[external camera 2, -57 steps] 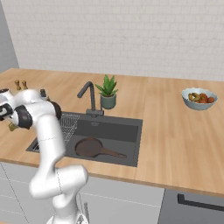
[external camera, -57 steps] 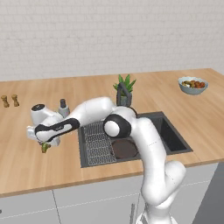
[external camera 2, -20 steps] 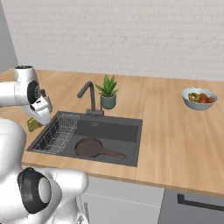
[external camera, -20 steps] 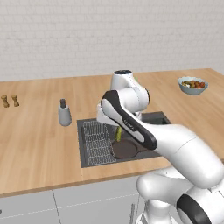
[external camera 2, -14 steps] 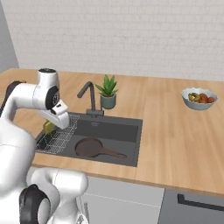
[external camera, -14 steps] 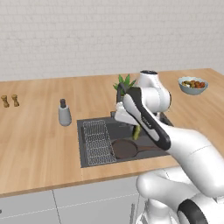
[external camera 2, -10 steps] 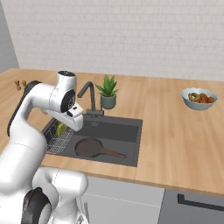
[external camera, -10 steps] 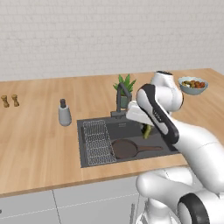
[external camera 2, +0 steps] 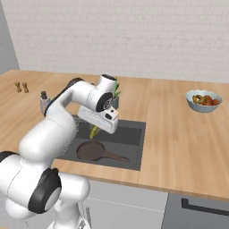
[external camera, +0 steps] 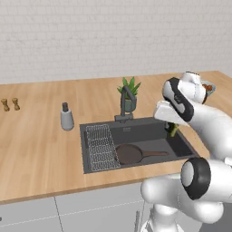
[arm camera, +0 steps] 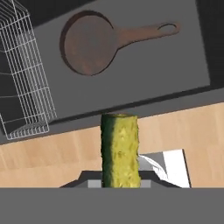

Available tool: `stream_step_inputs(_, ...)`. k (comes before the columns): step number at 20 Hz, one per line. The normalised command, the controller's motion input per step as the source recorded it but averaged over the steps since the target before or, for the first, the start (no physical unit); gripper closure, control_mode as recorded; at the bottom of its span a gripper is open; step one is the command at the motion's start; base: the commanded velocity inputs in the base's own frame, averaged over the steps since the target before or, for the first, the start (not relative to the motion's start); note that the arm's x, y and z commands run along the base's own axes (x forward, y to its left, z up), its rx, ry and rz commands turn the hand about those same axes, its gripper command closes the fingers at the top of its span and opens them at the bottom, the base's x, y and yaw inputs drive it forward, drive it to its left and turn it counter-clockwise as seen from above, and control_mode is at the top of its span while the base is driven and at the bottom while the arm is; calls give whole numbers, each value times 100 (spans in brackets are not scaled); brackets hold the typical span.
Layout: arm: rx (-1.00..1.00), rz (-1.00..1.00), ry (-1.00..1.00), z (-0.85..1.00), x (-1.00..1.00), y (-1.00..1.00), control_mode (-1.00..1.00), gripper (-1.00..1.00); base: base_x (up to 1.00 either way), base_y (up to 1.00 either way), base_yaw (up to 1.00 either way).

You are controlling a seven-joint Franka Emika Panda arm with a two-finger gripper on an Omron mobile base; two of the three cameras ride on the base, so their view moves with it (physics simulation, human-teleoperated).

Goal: Pick the pan and sponge and place them into the sink. Then turn on the water.

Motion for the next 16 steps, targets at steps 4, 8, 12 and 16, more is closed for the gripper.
stream_step_inputs(4, 1, 22, 0, -50, 67, -53, -100, 100, 0, 0, 0)
stream_step_inputs(8, 0, 21, 0, -66, 66, -31, -100, 100, 0, 0, 0)
stream_step_inputs(12, 0, 15, 5, -62, 69, -11, -100, 100, 0, 0, 0)
stream_step_inputs(16, 0, 10, 0, -56, 46, -9, -100, 100, 0, 0, 0)
